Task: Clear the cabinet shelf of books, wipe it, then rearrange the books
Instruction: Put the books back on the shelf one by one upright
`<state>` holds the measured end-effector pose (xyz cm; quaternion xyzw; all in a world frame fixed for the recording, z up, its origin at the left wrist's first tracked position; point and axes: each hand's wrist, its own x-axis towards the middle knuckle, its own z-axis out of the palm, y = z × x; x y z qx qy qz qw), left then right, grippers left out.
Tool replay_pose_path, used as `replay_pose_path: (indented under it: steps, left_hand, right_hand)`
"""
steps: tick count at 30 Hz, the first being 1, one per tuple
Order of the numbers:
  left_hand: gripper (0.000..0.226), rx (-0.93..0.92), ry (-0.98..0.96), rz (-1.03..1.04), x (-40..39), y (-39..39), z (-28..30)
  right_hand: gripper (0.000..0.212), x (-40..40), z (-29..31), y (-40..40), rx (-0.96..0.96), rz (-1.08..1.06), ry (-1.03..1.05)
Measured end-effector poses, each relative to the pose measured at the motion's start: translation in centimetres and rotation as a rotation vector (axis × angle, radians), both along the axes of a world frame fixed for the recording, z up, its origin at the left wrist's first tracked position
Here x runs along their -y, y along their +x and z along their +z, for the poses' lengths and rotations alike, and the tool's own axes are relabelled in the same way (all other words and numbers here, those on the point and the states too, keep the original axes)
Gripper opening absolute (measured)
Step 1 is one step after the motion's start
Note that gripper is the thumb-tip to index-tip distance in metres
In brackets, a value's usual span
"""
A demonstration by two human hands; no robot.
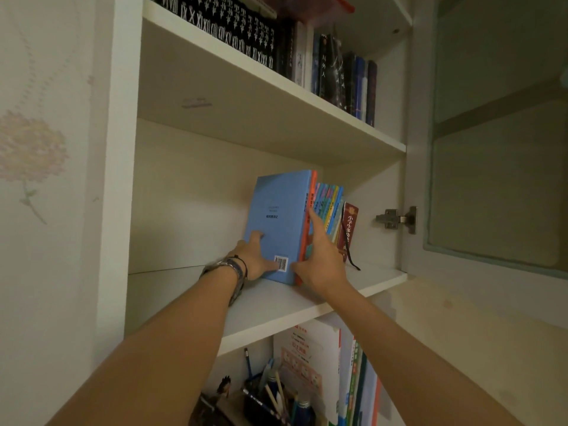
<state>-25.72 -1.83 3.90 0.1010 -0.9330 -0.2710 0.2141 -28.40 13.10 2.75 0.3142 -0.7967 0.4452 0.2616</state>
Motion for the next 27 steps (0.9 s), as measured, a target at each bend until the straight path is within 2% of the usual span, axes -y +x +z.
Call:
replay_pose_path:
  steps: [5,13,19,22,27]
  left_hand:
    - [0.078,0.116,0.016,-0.127,-0.8,-0.5,0.1]
    - [0.086,0.214,-0.062,-0.077,-0.5,-1.3,1.5]
    - [0.085,0.154,0.028,-0.052,1.1,-2.0,1.0]
    - [0.082,0.128,0.055,-0.052,1.1,-2.1,1.0]
    - [0.081,0.123,0.024,-0.02,1.1,-2.5,0.5]
  right_hand:
    - [0.101,0.9,-0.5,-0.9,0.066,0.053,-0.083]
    - [0.104,0.5,-0.2,-1.4,0.136,0.174,-0.065]
    - [0.093,0.6,0.0,-1.6,0.179,0.287,-0.011]
    - [0.087,1.0,0.1,-2.6,0.147,0.219,-0.04]
    - [0.091,2.5,0.4,-4.3,0.142,0.206,-0.053]
